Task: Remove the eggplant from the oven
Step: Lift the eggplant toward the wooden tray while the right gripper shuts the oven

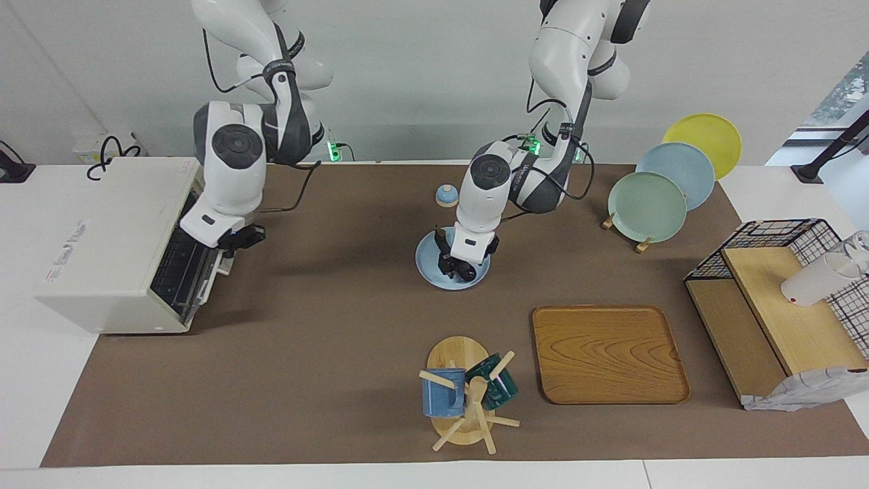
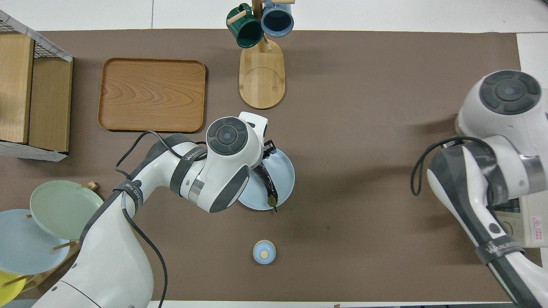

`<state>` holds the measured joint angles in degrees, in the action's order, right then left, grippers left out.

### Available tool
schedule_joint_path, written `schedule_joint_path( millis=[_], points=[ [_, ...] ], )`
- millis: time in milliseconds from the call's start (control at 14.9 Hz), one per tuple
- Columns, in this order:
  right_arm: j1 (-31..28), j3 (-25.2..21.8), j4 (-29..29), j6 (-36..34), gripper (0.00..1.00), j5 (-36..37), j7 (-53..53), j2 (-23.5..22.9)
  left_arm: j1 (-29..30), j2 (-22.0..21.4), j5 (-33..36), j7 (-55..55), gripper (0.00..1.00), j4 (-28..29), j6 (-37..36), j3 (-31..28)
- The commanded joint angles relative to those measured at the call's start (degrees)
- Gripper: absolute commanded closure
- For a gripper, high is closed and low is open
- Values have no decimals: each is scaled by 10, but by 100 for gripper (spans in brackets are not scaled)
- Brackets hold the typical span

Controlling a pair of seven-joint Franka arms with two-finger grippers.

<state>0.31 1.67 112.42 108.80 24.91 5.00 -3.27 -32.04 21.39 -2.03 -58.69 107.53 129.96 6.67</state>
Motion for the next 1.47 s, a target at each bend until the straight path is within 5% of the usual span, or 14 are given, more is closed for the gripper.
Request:
schedule_joint_path(
  millis=[0,67,201,268,469,803,870,937,1004,1205,1406],
  points=[
    [-51,-4,15,8,100,7,57,4,-17,-26,-9,-7,30,43,35,-9],
    [-60,-3,13,8,100,0,78,8,-15,-26,-9,-4,41,44,35,-9],
    [-61,-2,-12,-16,100,-28,92,19,-14,-25,-9,-2,93,40,32,-9],
    [-62,-2,-44,-53,100,-65,98,19,-14,-25,-9,0,100,40,32,-9],
    [-65,-4,-163,-178,100,-213,104,18,-11,-26,-9,-1,100,37,28,-9],
    [-37,7,-201,-234,100,-222,23,16,57,-59,-8,87,100,-26,-62,-10],
    [-38,7,-194,-234,88,-222,21,19,90,-50,-10,140,100,-62,-93,-10],
    [-38,6,-189,-236,54,-222,23,21,127,-37,-25,209,100,-82,-106,-9],
    [-39,6,-190,-243,1,-222,24,20,156,-32,-60,280,100,-94,-110,-10],
    [-41,6,-214,-238,0,-218,22,13,226,-7,-67,381,100,-128,-123,-13],
    [-33,4,-224,-240,0,-212,22,11,255,96,-23,401,100,-272,-187,-12]
  ],
)
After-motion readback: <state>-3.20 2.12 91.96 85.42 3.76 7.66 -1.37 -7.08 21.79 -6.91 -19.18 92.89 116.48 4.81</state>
